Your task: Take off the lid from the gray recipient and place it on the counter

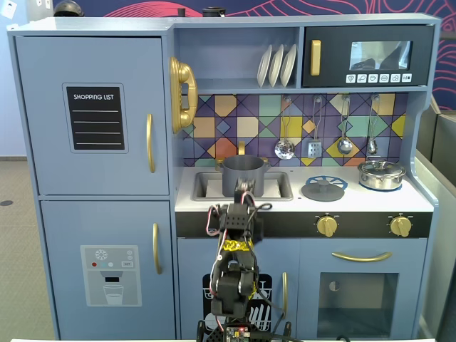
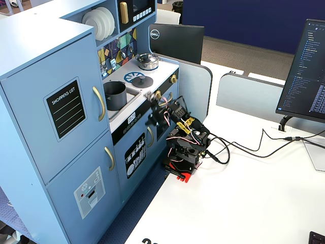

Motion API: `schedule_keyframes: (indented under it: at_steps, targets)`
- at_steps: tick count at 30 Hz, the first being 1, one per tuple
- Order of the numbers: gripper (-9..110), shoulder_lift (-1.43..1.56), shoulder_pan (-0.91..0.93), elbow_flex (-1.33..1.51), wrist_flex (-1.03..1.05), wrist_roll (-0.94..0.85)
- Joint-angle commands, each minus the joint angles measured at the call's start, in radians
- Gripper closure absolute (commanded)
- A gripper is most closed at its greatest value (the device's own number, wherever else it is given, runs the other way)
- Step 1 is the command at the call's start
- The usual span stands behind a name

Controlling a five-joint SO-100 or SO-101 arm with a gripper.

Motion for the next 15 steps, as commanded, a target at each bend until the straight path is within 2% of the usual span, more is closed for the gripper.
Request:
schedule_keyframes:
  at_steps: [1,4,9,12,15]
  targets:
    - [101,0.075,-0.044,0.123,-0.005,0.028]
    - [101,0.107,-0.063,0.239,-0.012,0.035]
    - [101,0.135,-0.067,0.459,-0.170,0.031]
    - [101,0.121,-0.101,0.466,-0.129,0.080]
    - [101,0.163,-0.106,0.468,-0.003,0.072]
